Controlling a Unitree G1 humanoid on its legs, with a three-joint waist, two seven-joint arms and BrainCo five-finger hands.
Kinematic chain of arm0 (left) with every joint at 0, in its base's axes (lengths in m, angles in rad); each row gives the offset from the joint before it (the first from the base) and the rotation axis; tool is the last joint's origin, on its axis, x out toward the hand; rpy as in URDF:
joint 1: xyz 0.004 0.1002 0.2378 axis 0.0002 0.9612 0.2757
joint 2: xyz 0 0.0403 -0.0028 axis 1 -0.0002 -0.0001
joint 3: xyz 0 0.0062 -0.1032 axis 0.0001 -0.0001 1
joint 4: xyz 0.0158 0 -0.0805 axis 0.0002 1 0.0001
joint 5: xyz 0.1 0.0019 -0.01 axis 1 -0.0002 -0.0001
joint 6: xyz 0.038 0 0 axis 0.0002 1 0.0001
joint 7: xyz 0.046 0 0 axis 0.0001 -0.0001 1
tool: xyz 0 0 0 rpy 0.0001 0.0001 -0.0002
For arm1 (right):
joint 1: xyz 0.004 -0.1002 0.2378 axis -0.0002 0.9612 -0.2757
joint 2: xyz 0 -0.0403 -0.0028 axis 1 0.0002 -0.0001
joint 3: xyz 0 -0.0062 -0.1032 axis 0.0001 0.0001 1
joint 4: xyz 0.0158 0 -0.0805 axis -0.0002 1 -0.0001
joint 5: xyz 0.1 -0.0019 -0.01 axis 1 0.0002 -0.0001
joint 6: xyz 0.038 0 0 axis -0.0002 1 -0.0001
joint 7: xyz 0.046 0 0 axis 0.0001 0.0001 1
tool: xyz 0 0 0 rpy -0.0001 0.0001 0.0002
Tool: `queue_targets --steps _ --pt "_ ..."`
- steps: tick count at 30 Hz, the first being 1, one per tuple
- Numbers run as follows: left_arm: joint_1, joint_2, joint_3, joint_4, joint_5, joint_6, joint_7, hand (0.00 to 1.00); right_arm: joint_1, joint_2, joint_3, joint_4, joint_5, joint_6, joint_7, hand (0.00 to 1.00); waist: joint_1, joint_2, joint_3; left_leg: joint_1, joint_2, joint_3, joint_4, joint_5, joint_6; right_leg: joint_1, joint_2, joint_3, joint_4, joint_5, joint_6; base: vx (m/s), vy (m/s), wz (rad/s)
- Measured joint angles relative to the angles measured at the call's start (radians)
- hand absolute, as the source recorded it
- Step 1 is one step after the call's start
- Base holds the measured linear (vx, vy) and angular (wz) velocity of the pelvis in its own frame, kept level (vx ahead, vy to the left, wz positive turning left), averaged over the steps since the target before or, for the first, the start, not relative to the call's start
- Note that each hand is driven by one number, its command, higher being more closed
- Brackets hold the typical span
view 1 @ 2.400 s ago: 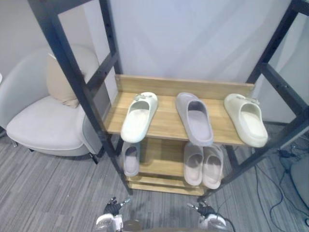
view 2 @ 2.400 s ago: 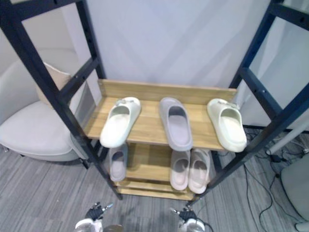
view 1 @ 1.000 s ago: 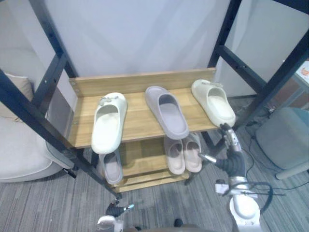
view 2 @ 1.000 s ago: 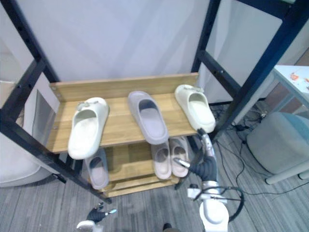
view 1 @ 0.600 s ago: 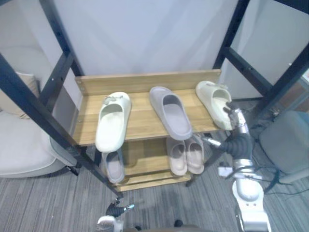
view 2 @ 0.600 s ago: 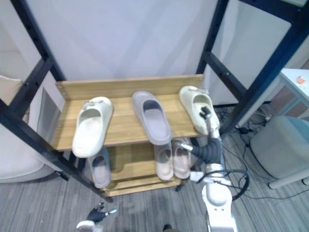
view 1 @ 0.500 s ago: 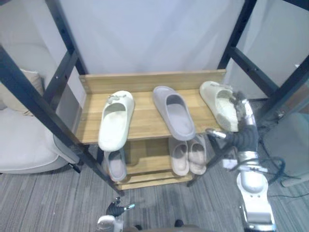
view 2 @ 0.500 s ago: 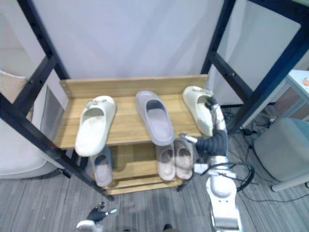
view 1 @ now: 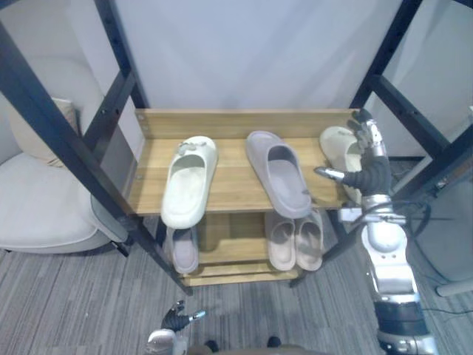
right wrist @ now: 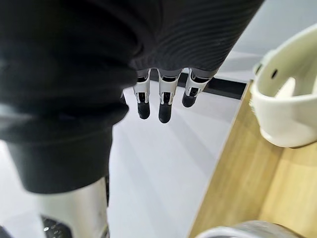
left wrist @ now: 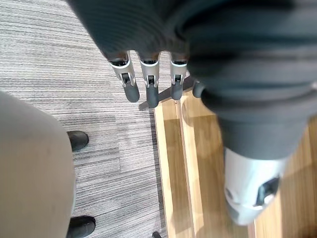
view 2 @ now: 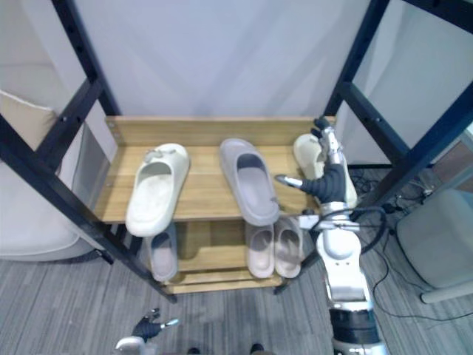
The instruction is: Organize the slippers on the shoe rack
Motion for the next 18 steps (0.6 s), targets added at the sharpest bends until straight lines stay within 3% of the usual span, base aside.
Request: queue_targets --steps 7,18 --pt "-0.007 0.013 -0.003 0.0 -0.003 -0.001 -0.001 0.0 -0.064 -0.005 0.001 0.11 -0.001 0.024 0.005 0.0 0.006 -0.02 0.016 -0.013 -0.003 -0.01 -0.005 0.012 0.0 -0.003 -0.002 -0.023 -0.012 0.005 -0.004 -0.01 -0.011 0.03" --pt "-0.011 0.015 -0.003 -0.015 -0.019 -0.019 -0.001 0.0 -0.155 -0.031 0.03 0.199 -0.003 0.049 0.017 0.0 0.029 -0.024 0.046 -0.015 -0.01 -0.032 -0.054 0.052 -0.002 -0.015 -0.005 -0.047 -0.028 0.008 -0.007 -0.04 -0.023 0.06"
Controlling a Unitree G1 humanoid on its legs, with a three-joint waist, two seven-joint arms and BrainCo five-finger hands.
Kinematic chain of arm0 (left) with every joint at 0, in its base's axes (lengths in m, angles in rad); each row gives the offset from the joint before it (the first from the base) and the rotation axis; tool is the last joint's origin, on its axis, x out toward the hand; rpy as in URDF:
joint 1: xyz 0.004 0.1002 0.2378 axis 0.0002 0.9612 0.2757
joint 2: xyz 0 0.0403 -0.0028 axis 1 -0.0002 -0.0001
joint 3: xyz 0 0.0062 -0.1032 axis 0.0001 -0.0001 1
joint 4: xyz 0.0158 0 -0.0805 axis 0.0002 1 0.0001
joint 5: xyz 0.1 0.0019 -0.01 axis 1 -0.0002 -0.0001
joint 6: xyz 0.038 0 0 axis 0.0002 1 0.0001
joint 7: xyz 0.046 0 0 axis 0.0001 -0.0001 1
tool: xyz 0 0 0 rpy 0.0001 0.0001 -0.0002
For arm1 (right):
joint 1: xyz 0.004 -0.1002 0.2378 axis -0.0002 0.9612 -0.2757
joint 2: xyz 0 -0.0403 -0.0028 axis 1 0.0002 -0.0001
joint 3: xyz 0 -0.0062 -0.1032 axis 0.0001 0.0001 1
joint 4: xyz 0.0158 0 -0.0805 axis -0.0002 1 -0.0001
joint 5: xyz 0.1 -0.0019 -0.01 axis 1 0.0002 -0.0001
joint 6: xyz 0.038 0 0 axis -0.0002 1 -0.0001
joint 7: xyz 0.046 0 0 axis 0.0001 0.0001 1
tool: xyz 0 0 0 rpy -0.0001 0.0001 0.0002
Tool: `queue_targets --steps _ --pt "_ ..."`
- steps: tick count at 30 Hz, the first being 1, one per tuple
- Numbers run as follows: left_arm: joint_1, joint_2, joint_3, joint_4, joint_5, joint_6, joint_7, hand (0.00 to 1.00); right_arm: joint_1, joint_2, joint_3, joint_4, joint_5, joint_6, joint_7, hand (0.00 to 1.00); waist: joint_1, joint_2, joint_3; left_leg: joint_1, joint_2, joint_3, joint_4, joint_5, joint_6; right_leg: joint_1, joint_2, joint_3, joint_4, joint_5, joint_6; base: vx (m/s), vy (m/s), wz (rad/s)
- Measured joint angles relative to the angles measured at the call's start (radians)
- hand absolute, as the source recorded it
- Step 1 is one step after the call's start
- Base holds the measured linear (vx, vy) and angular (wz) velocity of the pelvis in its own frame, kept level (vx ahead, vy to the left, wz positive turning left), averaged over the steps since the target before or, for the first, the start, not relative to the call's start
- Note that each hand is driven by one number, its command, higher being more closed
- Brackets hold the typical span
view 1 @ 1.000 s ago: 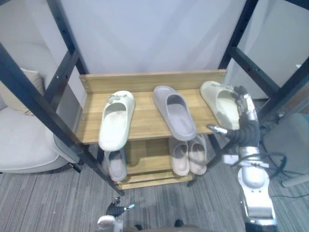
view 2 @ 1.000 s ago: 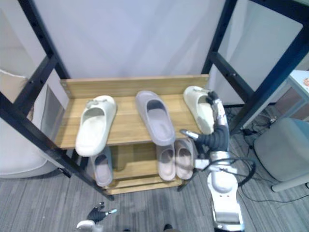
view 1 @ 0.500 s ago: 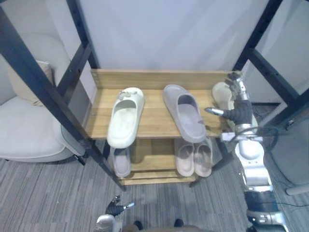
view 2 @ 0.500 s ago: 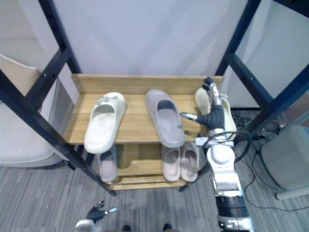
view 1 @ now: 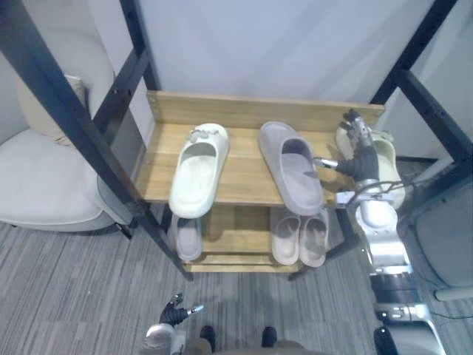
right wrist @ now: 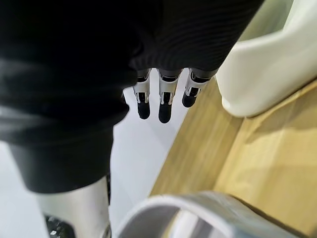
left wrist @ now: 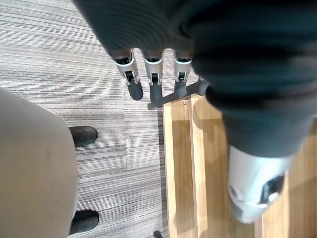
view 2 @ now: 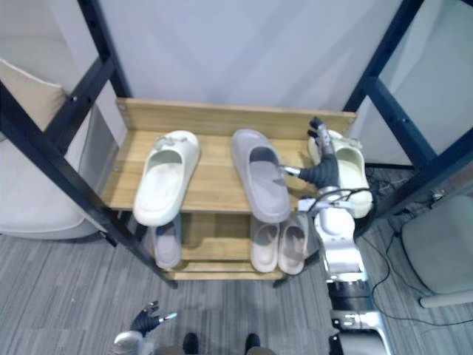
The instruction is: Organize the slippers on the shoe rack
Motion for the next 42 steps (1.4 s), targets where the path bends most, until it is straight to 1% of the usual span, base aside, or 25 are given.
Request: queue_targets --steps 3,8,10,15,16,19,24,30,34,38,42 --pt "-0.001 0.0 0.0 -0.014 -0.001 -0.001 0.0 0.0 -0.027 -0.003 0.021 0.014 -0.001 0.001 0.005 0.0 0.007 0.002 0.019 -0.001 0.0 -0.001 -0.002 0.003 -0.001 -0.001 0.0 -0.002 -0.001 0.0 0.0 0.0 0.0 0.0" --pt "-0.002 0.0 0.001 -0.018 -0.004 -0.002 0.0 0.0 -0.09 -0.003 0.031 0.077 0.0 0.005 0.009 0.0 0.013 0.0 0.026 -0.001 -0.001 -0.008 -0.015 0.008 0.001 -0.002 0.0 -0.008 -0.001 0.002 0.003 0.0 -0.008 0.03" --pt "-0.002 0.004 0.003 -0.032 -0.014 -0.002 0.0 0.0 -0.121 -0.003 0.053 0.08 0.0 0.005 0.009 0.0 0.016 -0.005 0.042 -0.004 -0.001 -0.01 -0.015 0.009 0.002 -0.001 0.0 -0.01 -0.001 0.005 0.005 0.0 0.0 0.0" --pt "-0.006 0.01 0.005 -0.033 -0.04 -0.003 0.0 0.0 -0.175 -0.003 0.059 0.132 0.0 0.01 0.009 0.0 0.021 -0.012 0.055 -0.008 0.001 -0.015 -0.015 0.011 0.004 -0.002 0.002 -0.021 -0.002 0.019 0.002 -0.01 -0.003 0.03" --pt "-0.01 0.013 0.006 -0.033 -0.04 -0.003 0.0 0.0 -0.191 -0.003 0.059 0.147 0.0 0.011 0.011 1.0 0.022 -0.017 0.062 -0.01 0.001 -0.015 -0.015 0.012 0.005 -0.003 0.002 -0.025 -0.002 0.023 0.0 -0.04 -0.004 0.0" --pt "-0.018 0.016 0.006 -0.033 -0.041 -0.003 0.0 0.0 -0.212 -0.003 0.066 0.156 0.001 0.012 0.011 1.0 0.027 -0.023 0.076 -0.01 0.002 -0.013 -0.015 0.014 0.005 -0.005 0.003 -0.028 -0.002 0.026 -0.004 -0.04 -0.006 -0.02" --pt "-0.022 0.018 0.006 -0.032 -0.041 -0.002 0.0 0.0 -0.258 -0.004 0.097 0.186 0.003 0.012 0.021 1.0 0.029 -0.026 0.08 -0.009 0.004 0.004 -0.036 0.029 0.002 -0.021 0.006 -0.026 -0.003 0.026 -0.005 -0.05 -0.018 -0.1" --pt "-0.03 0.017 0.006 -0.032 -0.043 -0.002 0.001 0.0 -0.29 -0.004 0.101 0.217 0.045 0.0 0.018 1.0 0.048 -0.027 0.085 0.004 0.01 0.002 -0.065 0.046 -0.005 -0.02 0.013 -0.028 -0.006 0.026 -0.005 -0.02 -0.016 0.0" --pt "-0.03 0.018 0.006 -0.031 -0.062 -0.002 0.001 0.0 -0.29 -0.004 0.105 0.214 0.085 -0.009 0.02 1.0 0.048 -0.028 0.085 0.008 0.009 0.004 -0.065 0.046 -0.004 -0.018 0.011 -0.028 -0.004 0.026 -0.005 0.0 0.0 0.0" --pt "-0.03 0.018 0.006 -0.031 -0.068 -0.001 0.001 0.0 -0.266 -0.004 0.104 0.152 0.119 -0.009 0.03 1.0 0.048 -0.028 0.085 0.01 0.009 0.004 -0.065 0.046 -0.004 -0.016 0.011 -0.028 -0.003 0.026 -0.005 0.0 0.0 0.0" --pt "-0.03 0.018 0.007 -0.031 -0.067 -0.001 0.001 0.0 -0.163 -0.004 0.091 0.032 0.13 -0.013 0.037 1.0 0.043 -0.028 0.085 0.03 0.017 0.003 -0.063 0.041 -0.002 0.003 0.011 -0.023 0.002 0.026 -0.005 0.0 -0.001 0.01"
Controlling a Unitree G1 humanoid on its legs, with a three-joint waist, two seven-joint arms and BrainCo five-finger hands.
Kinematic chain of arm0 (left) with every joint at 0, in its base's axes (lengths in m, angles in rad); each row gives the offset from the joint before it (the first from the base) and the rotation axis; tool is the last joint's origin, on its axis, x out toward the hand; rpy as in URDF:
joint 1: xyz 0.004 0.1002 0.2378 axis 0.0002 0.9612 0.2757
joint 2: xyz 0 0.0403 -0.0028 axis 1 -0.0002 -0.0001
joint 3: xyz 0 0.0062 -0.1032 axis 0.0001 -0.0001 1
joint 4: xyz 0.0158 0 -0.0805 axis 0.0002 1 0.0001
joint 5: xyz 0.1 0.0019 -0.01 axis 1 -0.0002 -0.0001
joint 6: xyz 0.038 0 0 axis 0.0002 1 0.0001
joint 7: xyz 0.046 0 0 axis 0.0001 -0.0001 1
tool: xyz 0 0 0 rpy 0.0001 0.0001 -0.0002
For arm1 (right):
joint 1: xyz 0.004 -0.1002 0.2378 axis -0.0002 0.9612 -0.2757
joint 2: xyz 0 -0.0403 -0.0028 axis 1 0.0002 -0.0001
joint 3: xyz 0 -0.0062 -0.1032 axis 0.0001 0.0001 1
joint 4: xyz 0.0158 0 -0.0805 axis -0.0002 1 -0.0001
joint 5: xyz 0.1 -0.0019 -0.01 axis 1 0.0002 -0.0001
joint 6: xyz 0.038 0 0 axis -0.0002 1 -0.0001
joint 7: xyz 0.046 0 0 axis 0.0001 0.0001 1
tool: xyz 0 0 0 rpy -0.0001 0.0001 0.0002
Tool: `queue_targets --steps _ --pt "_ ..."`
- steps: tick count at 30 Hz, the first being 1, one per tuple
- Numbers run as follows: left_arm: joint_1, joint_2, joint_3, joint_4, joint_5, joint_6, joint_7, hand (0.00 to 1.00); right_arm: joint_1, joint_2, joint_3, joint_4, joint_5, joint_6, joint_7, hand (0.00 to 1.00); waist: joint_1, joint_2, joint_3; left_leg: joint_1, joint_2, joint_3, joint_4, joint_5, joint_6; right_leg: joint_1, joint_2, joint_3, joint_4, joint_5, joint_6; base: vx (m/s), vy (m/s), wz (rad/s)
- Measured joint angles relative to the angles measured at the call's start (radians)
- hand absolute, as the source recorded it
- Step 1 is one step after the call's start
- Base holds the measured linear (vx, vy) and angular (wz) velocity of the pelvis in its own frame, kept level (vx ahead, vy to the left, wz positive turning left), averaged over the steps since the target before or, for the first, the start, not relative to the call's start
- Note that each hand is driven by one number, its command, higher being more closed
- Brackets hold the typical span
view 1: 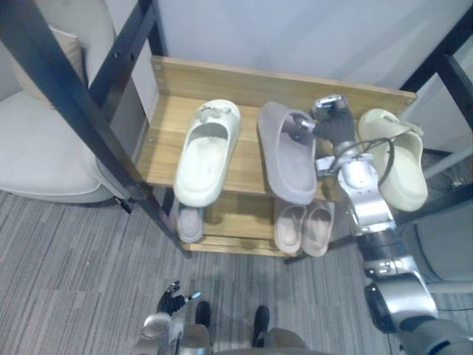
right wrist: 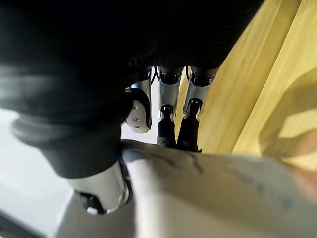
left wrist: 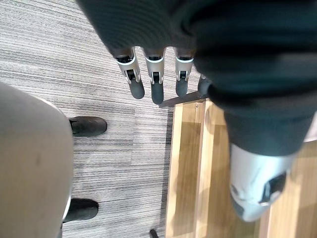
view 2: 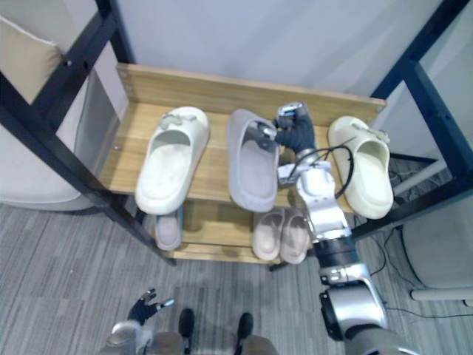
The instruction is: Organize the slippers on the shoe rack
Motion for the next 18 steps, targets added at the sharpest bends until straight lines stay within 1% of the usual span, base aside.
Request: queue_targets --steps 1,2,4,6,7,9,12,13,18 --pt "0.0 0.0 0.003 0.001 0.0 0.0 0.0 0.0 0.041 0.002 -0.008 -0.054 0.001 -0.001 -0.001 1.0 -0.002 0.0 0.0 0.003 -0.001 0.001 0.001 -0.002 0.001 0.002 -0.001 0.003 0.002 0.0 0.0 -0.02 -0.008 -0.04" --pt "0.001 -0.001 0.006 0.001 0.0 0.001 -0.001 0.0 0.051 0.003 -0.008 -0.069 0.001 -0.002 -0.001 1.0 -0.004 0.0 0.0 0.003 -0.001 0.001 0.001 -0.002 0.001 0.002 -0.002 0.003 0.003 0.0 0.0 -0.04 0.003 -0.03" --pt "0.002 -0.001 0.013 0.008 0.001 0.002 -0.001 0.0 0.092 0.012 -0.015 -0.135 0.03 -0.019 -0.003 1.0 -0.021 0.001 -0.001 0.004 -0.003 0.004 0.008 -0.006 0.004 0.002 -0.004 0.006 0.008 0.0 0.0 -0.04 0.004 -0.03" --pt "0.002 -0.003 0.017 0.014 0.002 0.002 -0.001 0.0 0.112 0.026 -0.038 -0.173 0.03 -0.025 -0.004 1.0 -0.025 0.003 -0.003 0.004 -0.003 0.006 0.013 -0.009 0.004 0.002 -0.005 0.01 0.011 0.0 0.0 -0.03 -0.001 -0.04" --pt "0.002 -0.004 0.017 0.021 0.005 0.002 -0.001 0.0 0.134 0.046 -0.066 -0.218 0.034 -0.041 -0.016 1.0 -0.029 0.006 -0.009 0.006 -0.002 0.01 0.015 -0.01 0.004 0.002 -0.005 0.014 0.013 0.0 0.0 -0.03 -0.003 -0.06" --pt "0.002 -0.007 0.017 0.022 0.012 0.002 -0.001 0.0 0.149 0.052 -0.084 -0.259 0.04 -0.055 -0.021 1.0 -0.029 0.009 -0.013 0.007 -0.002 0.017 0.017 -0.011 0.004 0.001 -0.005 0.019 0.013 0.0 0.0 -0.02 -0.006 -0.12" --pt "0.002 -0.011 0.017 0.04 0.019 0.002 -0.006 0.0 0.176 0.059 -0.086 -0.327 0.052 -0.083 -0.023 1.0 -0.034 0.018 -0.03 0.007 -0.003 0.027 0.02 -0.012 0.003 -0.003 -0.005 0.026 0.013 0.0 0.0 -0.04 -0.014 -0.12" --pt "0.004 -0.014 0.015 0.05 0.03 0.003 -0.019 0.0 0.2 0.077 -0.087 -0.351 0.07 -0.094 -0.022 1.0 -0.04 0.024 -0.049 0.007 -0.002 0.028 0.022 -0.012 0.003 -0.003 -0.004 0.027 0.013 0.0 0.0 0.0 0.0 0.0" --pt "0.011 -0.022 0.015 0.061 0.036 0.002 -0.019 0.0 0.27 0.094 -0.083 -0.42 0.095 -0.113 -0.002 1.0 -0.046 0.038 -0.072 0.009 -0.001 0.027 0.04 -0.019 0.001 0.008 -0.005 0.027 0.013 -0.001 0.001 -0.04 -0.014 0.01"
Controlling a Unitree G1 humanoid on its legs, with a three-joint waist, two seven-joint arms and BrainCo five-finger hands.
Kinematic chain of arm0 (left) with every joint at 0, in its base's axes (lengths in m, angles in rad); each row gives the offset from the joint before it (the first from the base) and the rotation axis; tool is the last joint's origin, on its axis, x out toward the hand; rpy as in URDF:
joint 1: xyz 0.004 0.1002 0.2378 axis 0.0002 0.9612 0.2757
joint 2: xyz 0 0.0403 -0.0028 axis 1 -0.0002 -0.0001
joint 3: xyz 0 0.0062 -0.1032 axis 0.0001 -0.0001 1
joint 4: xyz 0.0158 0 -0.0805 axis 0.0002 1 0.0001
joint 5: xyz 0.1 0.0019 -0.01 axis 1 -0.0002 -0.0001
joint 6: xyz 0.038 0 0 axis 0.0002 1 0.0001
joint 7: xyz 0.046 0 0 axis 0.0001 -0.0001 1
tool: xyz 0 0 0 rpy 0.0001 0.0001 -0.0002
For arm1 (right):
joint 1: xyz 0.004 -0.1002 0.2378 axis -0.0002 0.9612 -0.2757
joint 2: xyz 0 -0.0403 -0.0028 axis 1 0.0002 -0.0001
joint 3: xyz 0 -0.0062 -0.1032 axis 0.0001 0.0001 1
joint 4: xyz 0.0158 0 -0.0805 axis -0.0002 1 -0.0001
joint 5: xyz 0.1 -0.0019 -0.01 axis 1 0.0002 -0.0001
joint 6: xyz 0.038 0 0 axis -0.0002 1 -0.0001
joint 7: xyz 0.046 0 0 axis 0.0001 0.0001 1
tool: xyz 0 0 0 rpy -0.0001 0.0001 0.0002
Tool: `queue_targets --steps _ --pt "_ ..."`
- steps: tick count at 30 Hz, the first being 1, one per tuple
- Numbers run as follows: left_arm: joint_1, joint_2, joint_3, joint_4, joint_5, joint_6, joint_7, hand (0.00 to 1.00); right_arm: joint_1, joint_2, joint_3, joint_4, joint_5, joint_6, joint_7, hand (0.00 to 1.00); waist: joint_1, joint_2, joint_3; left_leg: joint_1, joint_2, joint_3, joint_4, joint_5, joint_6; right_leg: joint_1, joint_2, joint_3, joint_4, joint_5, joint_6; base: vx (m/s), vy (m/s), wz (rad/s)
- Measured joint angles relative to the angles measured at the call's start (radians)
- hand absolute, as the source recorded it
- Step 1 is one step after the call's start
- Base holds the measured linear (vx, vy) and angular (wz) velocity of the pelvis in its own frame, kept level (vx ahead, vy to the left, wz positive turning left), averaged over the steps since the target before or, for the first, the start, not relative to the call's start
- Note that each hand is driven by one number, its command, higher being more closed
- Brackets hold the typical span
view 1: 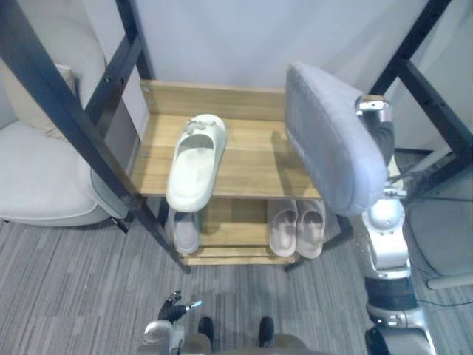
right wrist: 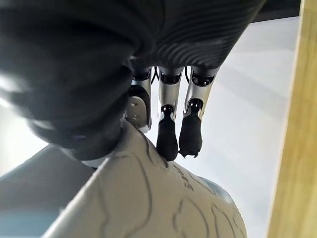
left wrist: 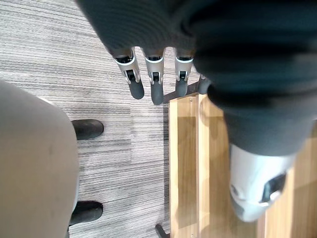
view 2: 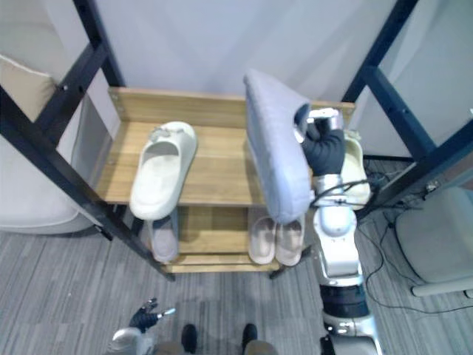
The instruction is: Organize the slippers on the shoe rack
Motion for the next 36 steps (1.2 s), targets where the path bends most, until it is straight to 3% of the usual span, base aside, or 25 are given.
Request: queue_targets --steps 5,11,21,24,28,32,33,34,35,36 --pt "0.006 -0.002 -0.012 0.019 0.003 -0.001 0.0 0.0 0.103 0.015 0.057 -0.062 0.063 -0.012 0.061 1.0 -0.008 0.011 -0.031 0.001 -0.001 0.0 0.008 -0.002 -0.003 0.003 -0.002 -0.001 0.004 -0.01 0.004 -0.07 -0.026 0.0" --pt "0.021 -0.005 -0.037 0.032 0.002 -0.002 -0.001 0.0 0.235 0.016 0.218 -0.061 0.1 -0.002 0.165 1.0 -0.03 0.032 -0.06 0.018 0.0 -0.003 0.009 0.001 -0.007 0.006 -0.004 -0.003 0.028 -0.021 0.002 -0.05 -0.007 0.01" --pt "0.021 -0.001 -0.048 0.035 -0.001 -0.005 -0.003 0.0 0.304 0.004 0.429 0.038 0.13 0.022 0.26 1.0 -0.024 0.029 -0.053 0.031 -0.018 -0.061 0.057 -0.002 0.002 0.036 -0.032 -0.047 0.108 -0.068 0.008 -0.04 0.008 0.18" --pt "-0.003 0.003 -0.049 0.031 -0.007 -0.023 -0.001 0.0 0.305 -0.009 0.454 0.073 0.128 0.036 0.263 1.0 -0.015 0.032 -0.002 -0.053 -0.02 -0.094 0.209 -0.05 0.001 0.007 -0.044 -0.078 0.183 -0.095 0.003 -0.11 -0.009 0.38" --pt "-0.08 0.001 -0.049 0.011 -0.041 -0.026 0.001 0.0 0.232 -0.045 0.462 0.124 0.079 0.037 0.255 1.0 0.002 0.065 0.127 -0.276 -0.008 -0.13 0.459 -0.124 -0.014 -0.166 -0.056 -0.099 0.391 -0.161 -0.01 -0.28 -0.021 0.29" --pt "-0.122 -0.005 -0.054 -0.009 -0.086 -0.044 0.006 0.0 0.174 -0.056 0.459 0.186 -0.016 0.041 0.2 1.0 0.008 0.092 0.201 -0.398 -0.003 -0.155 0.493 -0.121 -0.019 -0.281 -0.059 -0.123 0.431 -0.178 -0.011 -0.27 -0.015 0.19" --pt "-0.128 -0.013 -0.055 -0.018 -0.088 -0.048 0.006 0.0 0.158 -0.06 0.451 0.186 -0.033 0.04 0.192 1.0 0.013 0.102 0.217 -0.42 0.008 -0.152 0.494 -0.115 -0.029 -0.313 -0.057 -0.127 0.507 -0.184 -0.017 -0.15 -0.038 0.08" --pt "-0.133 -0.009 -0.054 -0.033 -0.093 -0.05 0.007 0.0 0.145 -0.055 0.437 0.186 -0.052 0.039 0.178 1.0 0.014 0.094 0.226 -0.449 0.002 -0.147 0.514 -0.113 -0.032 -0.345 -0.073 -0.129 0.602 -0.207 -0.022 -0.2 -0.089 0.15" --pt "-0.141 -0.002 -0.053 -0.053 -0.108 -0.057 0.013 0.0 0.117 -0.054 0.424 0.186 -0.076 0.037 0.156 1.0 0.017 0.088 0.24 -0.496 -0.007 -0.143 0.57 -0.113 -0.033 -0.356 -0.083 -0.13 0.615 -0.283 -0.042 -0.18 -0.071 0.12" --pt "-0.149 -0.009 -0.055 -0.063 -0.113 -0.064 0.024 0.0 0.078 -0.061 0.416 0.196 -0.099 0.037 0.142 1.0 0.02 0.105 0.255 -0.541 0.003 -0.151 0.614 -0.113 -0.033 -0.389 -0.084 -0.142 0.644 -0.293 -0.038 -0.16 -0.039 0.01"
